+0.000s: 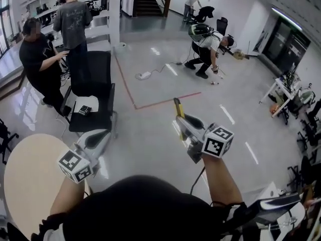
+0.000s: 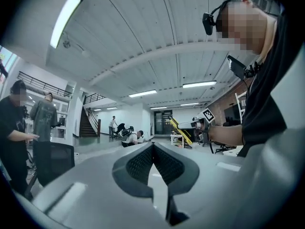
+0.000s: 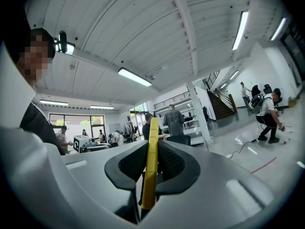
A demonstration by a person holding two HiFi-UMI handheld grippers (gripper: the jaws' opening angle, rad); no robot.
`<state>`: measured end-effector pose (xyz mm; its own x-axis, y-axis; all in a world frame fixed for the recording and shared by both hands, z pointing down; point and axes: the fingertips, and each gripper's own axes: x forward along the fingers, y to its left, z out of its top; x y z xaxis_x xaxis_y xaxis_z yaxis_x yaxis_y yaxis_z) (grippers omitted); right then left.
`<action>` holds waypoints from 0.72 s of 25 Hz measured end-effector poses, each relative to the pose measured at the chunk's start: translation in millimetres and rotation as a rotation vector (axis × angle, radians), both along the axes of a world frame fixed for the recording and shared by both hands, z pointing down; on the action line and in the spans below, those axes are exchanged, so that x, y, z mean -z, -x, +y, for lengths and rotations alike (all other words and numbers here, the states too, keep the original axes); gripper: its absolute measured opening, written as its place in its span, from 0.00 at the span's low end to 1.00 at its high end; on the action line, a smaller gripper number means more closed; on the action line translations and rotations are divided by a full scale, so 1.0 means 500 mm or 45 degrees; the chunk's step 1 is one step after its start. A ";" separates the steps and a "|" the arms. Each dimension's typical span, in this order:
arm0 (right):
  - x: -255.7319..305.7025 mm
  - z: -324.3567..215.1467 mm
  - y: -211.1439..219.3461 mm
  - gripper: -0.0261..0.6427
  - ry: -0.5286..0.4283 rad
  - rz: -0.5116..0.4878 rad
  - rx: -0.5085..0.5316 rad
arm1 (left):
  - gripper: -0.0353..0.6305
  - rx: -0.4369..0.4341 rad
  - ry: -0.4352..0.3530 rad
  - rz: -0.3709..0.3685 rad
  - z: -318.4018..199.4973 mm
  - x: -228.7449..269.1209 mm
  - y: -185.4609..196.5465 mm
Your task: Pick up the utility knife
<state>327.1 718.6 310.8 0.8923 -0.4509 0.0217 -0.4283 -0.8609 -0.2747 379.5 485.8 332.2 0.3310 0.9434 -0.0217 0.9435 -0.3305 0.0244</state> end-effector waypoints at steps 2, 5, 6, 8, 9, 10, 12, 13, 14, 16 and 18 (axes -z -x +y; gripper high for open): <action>0.009 0.020 0.028 0.15 -0.036 0.041 -0.038 | 0.05 -0.022 0.010 -0.018 0.006 0.002 -0.003; 0.024 0.042 0.055 0.15 -0.071 0.097 -0.081 | 0.05 -0.041 0.019 -0.019 0.007 0.004 -0.014; 0.031 0.048 0.064 0.15 -0.080 0.110 -0.092 | 0.05 -0.044 0.019 -0.020 0.009 0.005 -0.015; 0.043 0.060 0.083 0.15 -0.094 0.135 -0.109 | 0.05 -0.043 0.023 -0.032 0.013 0.011 -0.013; 0.048 0.066 0.090 0.15 -0.100 0.145 -0.115 | 0.05 -0.041 0.026 -0.038 0.016 0.014 -0.012; 0.053 0.071 0.095 0.15 -0.106 0.151 -0.120 | 0.05 -0.041 0.027 -0.040 0.017 0.017 -0.011; 0.056 0.078 0.100 0.15 -0.107 0.154 -0.134 | 0.05 -0.040 0.025 -0.036 0.013 0.019 -0.010; 0.055 0.081 0.102 0.15 -0.105 0.155 -0.142 | 0.05 -0.036 0.025 -0.035 0.010 0.019 -0.009; 0.054 0.083 0.104 0.15 -0.104 0.157 -0.148 | 0.05 -0.030 0.025 -0.036 0.009 0.019 -0.008; 0.052 0.088 0.104 0.15 -0.106 0.168 -0.151 | 0.05 -0.022 0.028 -0.042 0.009 0.015 -0.010; 0.052 0.089 0.100 0.15 -0.104 0.179 -0.145 | 0.05 -0.014 0.031 -0.047 0.009 0.012 -0.016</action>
